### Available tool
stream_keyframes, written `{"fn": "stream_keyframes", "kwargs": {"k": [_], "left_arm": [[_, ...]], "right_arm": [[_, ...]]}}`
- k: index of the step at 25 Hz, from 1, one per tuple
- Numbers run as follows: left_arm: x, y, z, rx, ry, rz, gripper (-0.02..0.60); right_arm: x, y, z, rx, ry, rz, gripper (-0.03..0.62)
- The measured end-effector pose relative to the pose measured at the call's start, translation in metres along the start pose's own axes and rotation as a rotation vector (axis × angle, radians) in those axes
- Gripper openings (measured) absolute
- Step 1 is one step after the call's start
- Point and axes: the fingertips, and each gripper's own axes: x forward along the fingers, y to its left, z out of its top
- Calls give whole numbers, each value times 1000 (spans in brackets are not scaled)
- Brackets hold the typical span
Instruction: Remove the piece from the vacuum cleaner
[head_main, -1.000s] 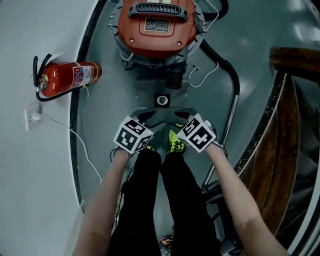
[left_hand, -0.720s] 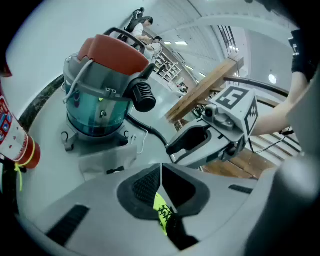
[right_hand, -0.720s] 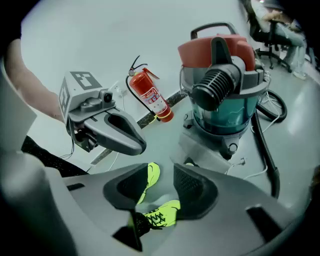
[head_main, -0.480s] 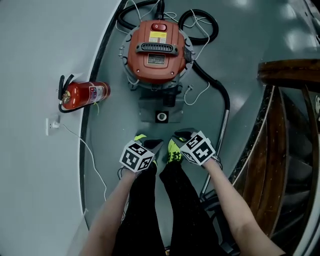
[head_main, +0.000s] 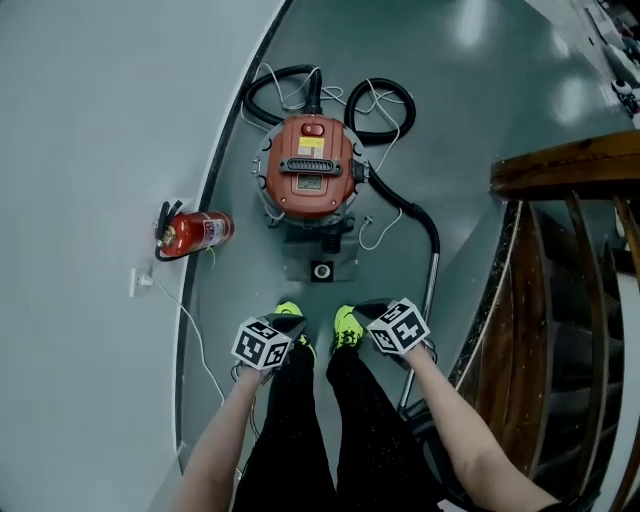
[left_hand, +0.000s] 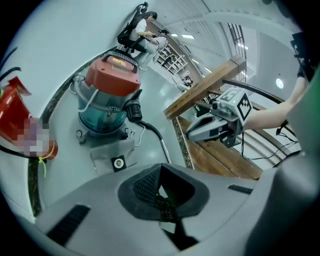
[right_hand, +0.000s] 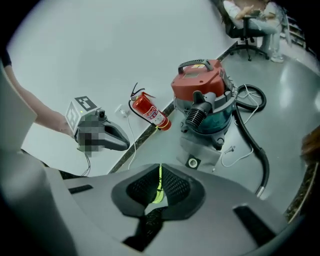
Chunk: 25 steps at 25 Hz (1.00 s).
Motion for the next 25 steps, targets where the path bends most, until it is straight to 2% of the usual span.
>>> {"fn": "stream_keyframes", "kwargs": {"k": [8, 14, 18, 25], "left_arm": [[-59, -24, 50, 48, -55, 44, 11], [-93, -61, 50, 52, -62, 45, 11], [-115, -75, 40, 21, -75, 69, 11], [-152, -95, 47, -19, -136, 111, 11]], "right_arm": [[-56, 32, 29, 15, -48, -12, 23], [-94, 56, 38, 18, -75, -5, 23], [-110, 68, 38, 22, -88, 11, 23], [-144, 90, 40, 10, -113, 45, 23]]}}
